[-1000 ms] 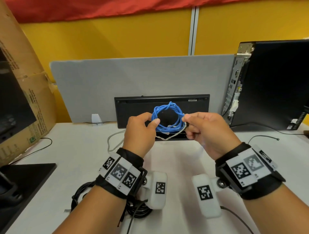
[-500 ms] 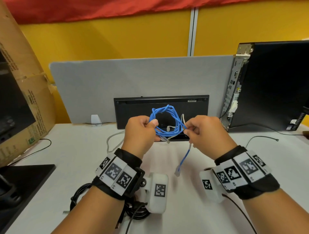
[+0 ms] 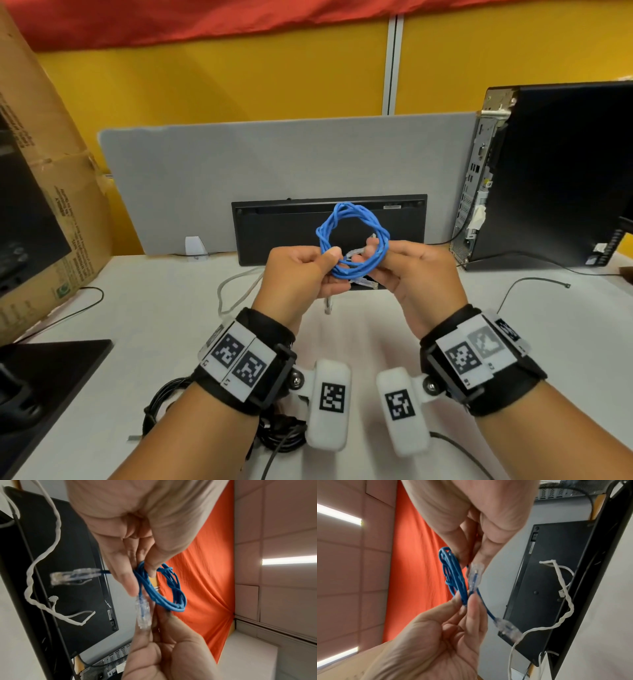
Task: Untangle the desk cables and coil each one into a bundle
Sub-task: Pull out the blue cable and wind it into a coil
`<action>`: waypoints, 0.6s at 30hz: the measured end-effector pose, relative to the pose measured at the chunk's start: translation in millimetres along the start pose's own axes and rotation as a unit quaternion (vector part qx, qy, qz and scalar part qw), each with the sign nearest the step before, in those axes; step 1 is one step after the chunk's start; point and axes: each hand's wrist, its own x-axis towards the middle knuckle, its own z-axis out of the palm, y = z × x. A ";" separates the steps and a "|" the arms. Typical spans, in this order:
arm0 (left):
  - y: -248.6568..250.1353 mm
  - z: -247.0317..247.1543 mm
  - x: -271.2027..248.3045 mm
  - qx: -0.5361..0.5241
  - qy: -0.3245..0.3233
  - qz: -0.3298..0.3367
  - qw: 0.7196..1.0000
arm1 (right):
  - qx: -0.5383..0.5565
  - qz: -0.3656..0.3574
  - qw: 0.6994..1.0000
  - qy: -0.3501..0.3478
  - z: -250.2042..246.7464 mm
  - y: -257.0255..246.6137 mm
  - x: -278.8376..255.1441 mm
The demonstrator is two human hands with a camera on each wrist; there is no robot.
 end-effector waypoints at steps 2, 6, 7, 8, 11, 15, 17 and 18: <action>0.4 0.1 0.1 -0.014 0.010 0.002 1.000 | 0.018 0.002 1.000 -0.022 3.0 -3.5 -2.2; 1.7 -2.3 1.7 -0.033 0.033 0.019 0.999 | 0.036 -0.025 0.998 -0.047 9.7 -8.6 -7.2; 1.9 -3.2 2.2 -0.034 0.037 0.021 0.999 | 0.011 -0.040 0.998 -0.041 11.9 -7.8 -8.5; 2.0 -4.3 2.6 -0.035 0.039 0.022 0.998 | -0.011 -0.051 0.998 -0.035 13.7 -6.7 -9.2; 2.3 -7.1 3.8 -0.039 0.043 0.021 0.998 | -0.009 -0.048 0.998 -0.047 15.2 -4.1 -9.6; 1.1 -8.2 3.3 -0.046 0.039 0.021 0.998 | -0.042 -0.085 0.990 -0.101 16.0 -5.2 -12.6; -0.2 -5.6 1.5 -0.039 0.030 0.019 0.999 | -0.076 -0.119 0.987 -0.079 16.9 -3.6 -14.2; -0.4 -4.2 0.6 -0.036 0.025 0.014 0.999 | -0.087 -0.128 0.986 -0.062 16.4 -3.1 -13.6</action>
